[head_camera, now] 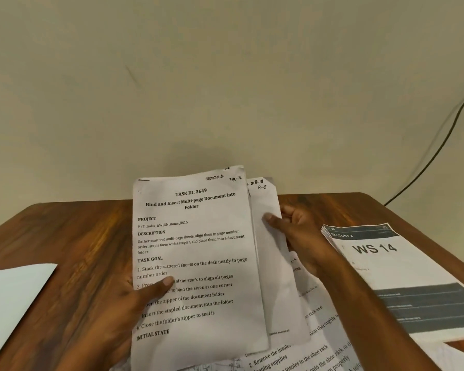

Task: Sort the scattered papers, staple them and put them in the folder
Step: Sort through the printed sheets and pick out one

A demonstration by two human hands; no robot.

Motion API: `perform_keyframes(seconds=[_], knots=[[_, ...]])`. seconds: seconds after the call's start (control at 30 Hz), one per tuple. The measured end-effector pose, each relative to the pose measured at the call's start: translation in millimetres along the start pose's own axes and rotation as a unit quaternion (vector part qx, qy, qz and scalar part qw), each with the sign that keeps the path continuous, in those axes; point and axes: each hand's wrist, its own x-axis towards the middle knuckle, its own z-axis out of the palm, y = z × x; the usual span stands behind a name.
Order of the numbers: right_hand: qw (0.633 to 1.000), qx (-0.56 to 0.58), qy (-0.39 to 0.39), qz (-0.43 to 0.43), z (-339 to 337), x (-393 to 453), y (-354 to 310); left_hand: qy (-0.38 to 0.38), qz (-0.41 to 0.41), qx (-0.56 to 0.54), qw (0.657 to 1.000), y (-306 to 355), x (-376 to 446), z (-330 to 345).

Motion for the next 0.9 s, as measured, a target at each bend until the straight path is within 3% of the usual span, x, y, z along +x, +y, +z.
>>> perform_keyframes(seconds=[0.1, 0.23, 0.5, 0.67, 0.9], knots=[[0.992, 0.044, 0.099, -0.061, 10.0, 5.7, -1.7, 0.002, -0.010, 0.010, 1.000, 0.0, 0.0, 1.5], [0.984, 0.078, 0.133, -0.094, 10.1, 6.3, -12.1, 0.002, -0.026, 0.007, 1.000, 0.6, -0.4, 4.0], [0.997, 0.032, 0.069, 0.012, 2.0, 2.8, -16.1, -0.032, -0.035, 0.011, 0.999, 2.2, -1.4, 3.0], [1.000, 0.014, 0.027, 0.001, 8.7, 3.3, -10.3, -0.027, -0.028, 0.034, 0.999, -2.0, 0.8, 1.1], [0.996, 0.055, 0.066, -0.020, 10.9, 1.7, -17.1, -0.010, -0.019, 0.013, 1.000, -5.6, 3.9, 0.8]])
